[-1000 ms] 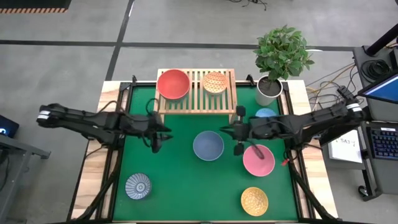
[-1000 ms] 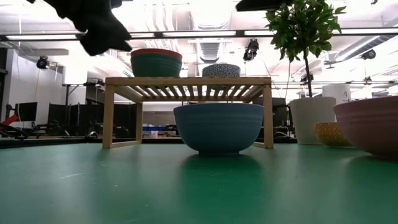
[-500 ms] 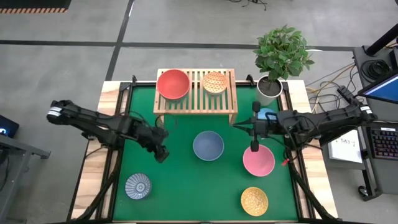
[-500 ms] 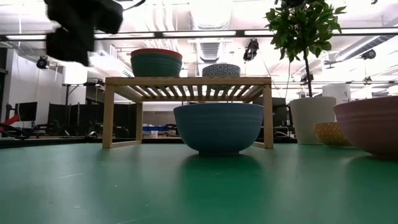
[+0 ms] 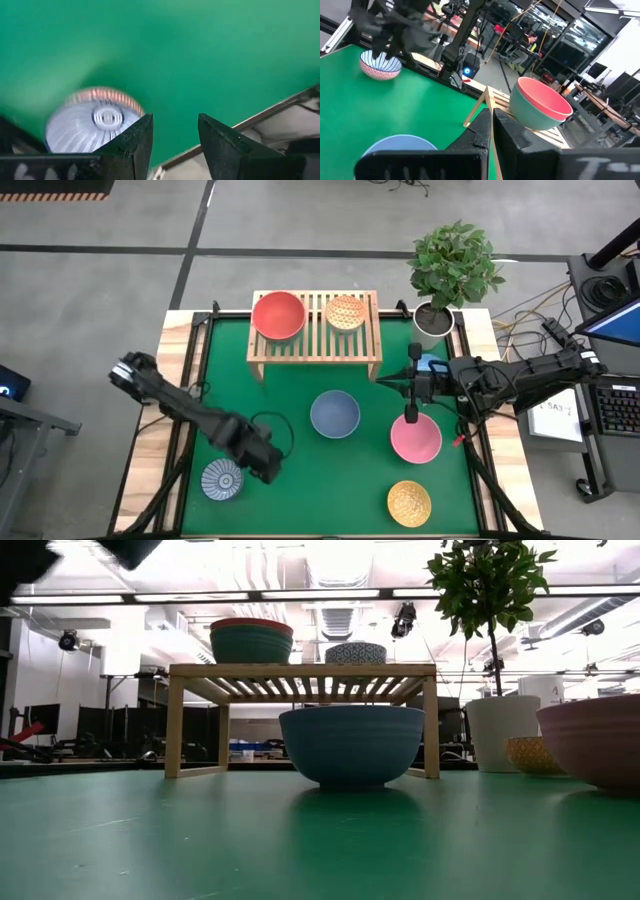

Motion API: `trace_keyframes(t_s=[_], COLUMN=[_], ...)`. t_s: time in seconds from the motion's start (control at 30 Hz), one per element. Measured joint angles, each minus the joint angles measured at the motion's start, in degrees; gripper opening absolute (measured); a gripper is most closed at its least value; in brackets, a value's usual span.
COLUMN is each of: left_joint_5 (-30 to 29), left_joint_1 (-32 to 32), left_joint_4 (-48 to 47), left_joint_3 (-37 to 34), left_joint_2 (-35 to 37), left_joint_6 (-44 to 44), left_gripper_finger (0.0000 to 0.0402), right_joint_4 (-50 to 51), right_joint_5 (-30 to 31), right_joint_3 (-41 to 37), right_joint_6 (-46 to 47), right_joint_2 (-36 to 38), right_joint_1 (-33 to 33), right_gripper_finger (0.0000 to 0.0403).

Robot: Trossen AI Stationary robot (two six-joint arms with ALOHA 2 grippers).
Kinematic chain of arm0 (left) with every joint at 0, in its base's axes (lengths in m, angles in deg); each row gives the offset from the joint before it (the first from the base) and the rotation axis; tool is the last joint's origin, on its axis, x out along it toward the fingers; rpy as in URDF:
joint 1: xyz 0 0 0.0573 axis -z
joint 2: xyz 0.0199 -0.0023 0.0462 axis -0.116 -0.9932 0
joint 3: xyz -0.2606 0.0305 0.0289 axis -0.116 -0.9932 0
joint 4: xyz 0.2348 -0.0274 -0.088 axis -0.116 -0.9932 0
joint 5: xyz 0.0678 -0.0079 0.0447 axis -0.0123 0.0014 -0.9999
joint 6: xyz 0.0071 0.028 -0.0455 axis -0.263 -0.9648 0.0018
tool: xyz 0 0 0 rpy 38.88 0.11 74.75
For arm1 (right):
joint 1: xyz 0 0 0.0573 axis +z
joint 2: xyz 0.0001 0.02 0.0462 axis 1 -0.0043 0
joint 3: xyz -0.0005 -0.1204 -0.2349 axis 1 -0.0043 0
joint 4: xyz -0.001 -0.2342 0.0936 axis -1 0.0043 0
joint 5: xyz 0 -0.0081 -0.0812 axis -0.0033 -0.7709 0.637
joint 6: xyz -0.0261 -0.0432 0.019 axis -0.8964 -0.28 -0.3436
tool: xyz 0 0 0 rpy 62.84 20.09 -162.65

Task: Place and stack bowls onto a shelf
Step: Stack the small blue patterned bowl on the small orange bowl on the shelf

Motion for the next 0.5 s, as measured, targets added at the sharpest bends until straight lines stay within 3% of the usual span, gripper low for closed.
trace_keyframes(t_s=[0.1, 0.27, 0.5], left_joint_5=[3.7, 3.9, 0.3], left_joint_1=[3.7, 8.9, 11.1], left_joint_4=[0.1, 0.3, 1.9], left_joint_3=[-0.2, -1.7, -2.7], left_joint_2=[-2.0, -3.9, -5.5], left_joint_6=[6.5, 16.0, 18.6], left_gripper_finger=[0.0139, 0.0139, 0.0139], right_joint_4=[0.0, -0.5, -2.2], right_joint_5=[0.0, -0.2, -0.3], right_joint_3=[0.0, 0.2, 0.2], right_joint_6=[-0.3, -0.4, -1.0], right_joint_2=[0.0, 0.0, 0.0], right_joint_1=[0.0, 0.0, 0.0], right_gripper_finger=[0.0009, 0.0009, 0.0009])
